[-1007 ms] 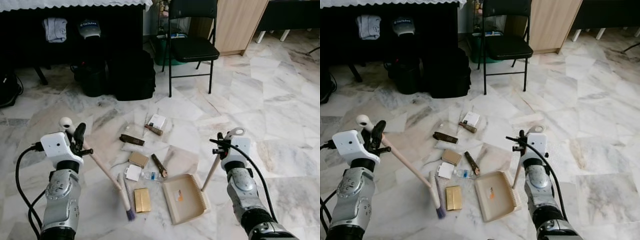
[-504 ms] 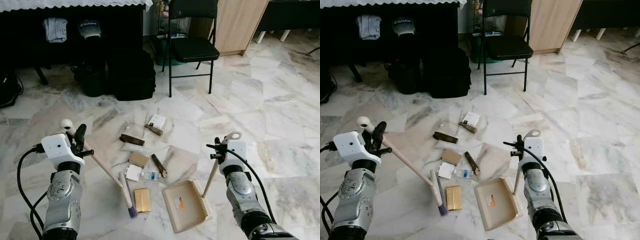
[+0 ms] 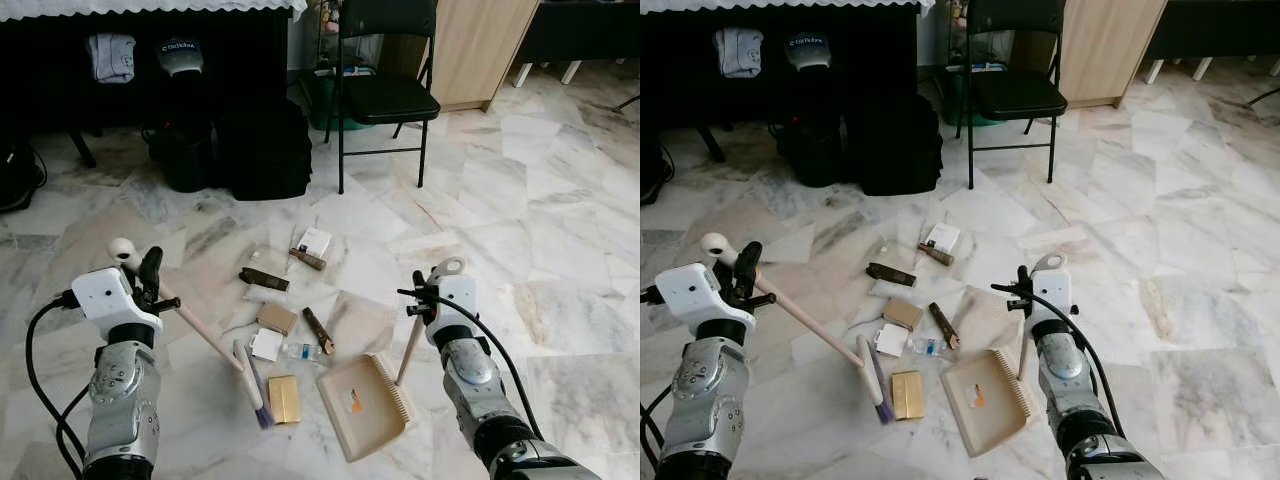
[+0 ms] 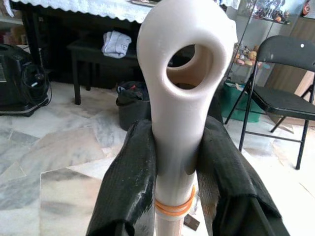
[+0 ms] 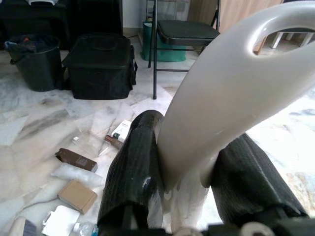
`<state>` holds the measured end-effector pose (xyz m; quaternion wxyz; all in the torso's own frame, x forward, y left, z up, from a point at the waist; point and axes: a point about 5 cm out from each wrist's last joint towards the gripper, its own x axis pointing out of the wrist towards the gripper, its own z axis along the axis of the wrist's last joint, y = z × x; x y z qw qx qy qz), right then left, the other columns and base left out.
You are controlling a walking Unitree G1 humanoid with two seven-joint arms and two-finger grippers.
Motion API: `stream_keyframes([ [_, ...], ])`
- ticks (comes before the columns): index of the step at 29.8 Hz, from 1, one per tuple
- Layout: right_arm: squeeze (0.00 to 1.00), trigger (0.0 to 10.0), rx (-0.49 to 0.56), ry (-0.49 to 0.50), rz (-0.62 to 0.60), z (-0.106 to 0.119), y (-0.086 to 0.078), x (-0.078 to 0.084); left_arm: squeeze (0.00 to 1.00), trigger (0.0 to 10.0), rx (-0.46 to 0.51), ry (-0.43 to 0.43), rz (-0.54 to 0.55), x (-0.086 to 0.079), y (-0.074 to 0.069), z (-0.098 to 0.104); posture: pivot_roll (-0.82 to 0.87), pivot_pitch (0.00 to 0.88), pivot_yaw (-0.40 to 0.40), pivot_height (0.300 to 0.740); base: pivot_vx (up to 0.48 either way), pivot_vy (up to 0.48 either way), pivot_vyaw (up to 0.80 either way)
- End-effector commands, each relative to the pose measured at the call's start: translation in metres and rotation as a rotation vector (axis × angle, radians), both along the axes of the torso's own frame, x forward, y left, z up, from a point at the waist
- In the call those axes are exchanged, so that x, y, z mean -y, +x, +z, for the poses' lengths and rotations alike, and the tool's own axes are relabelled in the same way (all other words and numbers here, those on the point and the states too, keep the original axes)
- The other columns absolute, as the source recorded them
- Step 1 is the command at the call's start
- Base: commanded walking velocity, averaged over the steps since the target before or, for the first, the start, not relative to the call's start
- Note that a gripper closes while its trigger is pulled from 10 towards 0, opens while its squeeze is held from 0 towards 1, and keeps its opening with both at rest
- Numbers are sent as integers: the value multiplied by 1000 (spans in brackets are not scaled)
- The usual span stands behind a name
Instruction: Sweep floor
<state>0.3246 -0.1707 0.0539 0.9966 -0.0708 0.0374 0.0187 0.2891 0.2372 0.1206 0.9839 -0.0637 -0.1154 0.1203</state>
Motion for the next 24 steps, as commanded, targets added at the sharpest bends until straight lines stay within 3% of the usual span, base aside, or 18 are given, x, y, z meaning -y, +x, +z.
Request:
stream_keyframes([
  [1,0,10000,32,-8,20,7,5,-3,0,10000,49,-6,10,-1,2,8,-15,90,-71,740,0,0,0],
  [13,0,10000,79,1,-4,18,11,-2,0,10000,69,2,10,-1,1,11,-11,78,-72,740,0,0,0],
  [24,0,10000,0,28,9,1,3,-9,0,10000,47,6,6,-1,-2,4,-10,97,-73,740,0,0,0],
])
